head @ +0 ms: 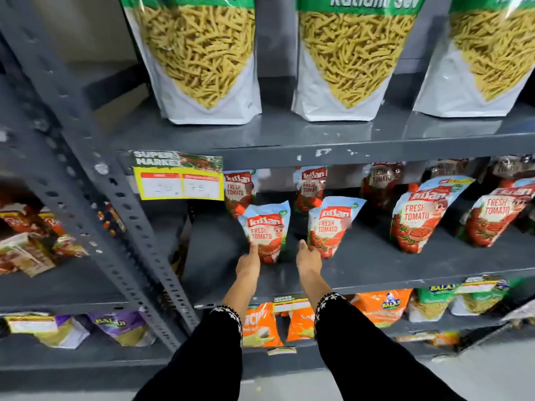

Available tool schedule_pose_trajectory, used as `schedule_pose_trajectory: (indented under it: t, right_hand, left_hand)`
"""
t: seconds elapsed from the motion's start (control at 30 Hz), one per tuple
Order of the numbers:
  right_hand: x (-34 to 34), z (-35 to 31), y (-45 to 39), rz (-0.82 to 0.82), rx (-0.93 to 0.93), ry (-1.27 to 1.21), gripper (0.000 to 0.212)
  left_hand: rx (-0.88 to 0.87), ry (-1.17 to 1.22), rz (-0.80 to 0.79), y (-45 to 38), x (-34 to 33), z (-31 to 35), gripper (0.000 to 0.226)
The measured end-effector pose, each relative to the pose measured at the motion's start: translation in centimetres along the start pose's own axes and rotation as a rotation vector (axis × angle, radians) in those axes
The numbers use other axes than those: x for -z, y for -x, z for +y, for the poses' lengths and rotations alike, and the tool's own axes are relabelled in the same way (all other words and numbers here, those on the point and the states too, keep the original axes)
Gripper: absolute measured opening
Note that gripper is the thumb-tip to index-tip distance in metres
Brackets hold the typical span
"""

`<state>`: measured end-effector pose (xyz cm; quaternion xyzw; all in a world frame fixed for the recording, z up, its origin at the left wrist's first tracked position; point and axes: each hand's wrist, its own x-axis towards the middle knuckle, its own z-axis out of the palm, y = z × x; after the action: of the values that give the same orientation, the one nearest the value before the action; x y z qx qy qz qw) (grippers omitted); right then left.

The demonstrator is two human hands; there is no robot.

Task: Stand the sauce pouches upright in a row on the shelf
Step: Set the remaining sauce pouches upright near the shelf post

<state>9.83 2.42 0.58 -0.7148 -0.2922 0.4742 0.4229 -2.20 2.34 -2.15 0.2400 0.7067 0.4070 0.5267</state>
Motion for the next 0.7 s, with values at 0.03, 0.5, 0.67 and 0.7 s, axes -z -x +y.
schedule_pose_trajectory:
  t: [0.03,0.5,0.67,0.7]
  right_hand:
    - [-1.2,-0.4,0.7,-0.080,0.019,-0.052,0.048]
    - [-6.0,-1.6,2.8,-0.312,0.046,-0.311,0.038]
    - [-8.3,-1.2,3.3,-0.349,0.053,-0.268,0.038]
    - [-8.7,-1.1,3.3,-0.351,0.053,-0.256,0.038]
  left_hand:
    - [-0.002,0.029,-0.013,-0.4,1.0,0.4,0.079]
    - [-0.101,0.238,-0.266,2.3,5.4,4.4,0.066]
    - [-0.123,0.231,-0.221,1.8,7.5,4.4,0.067]
    - [-0.125,0.229,-0.213,1.7,7.8,4.4,0.068]
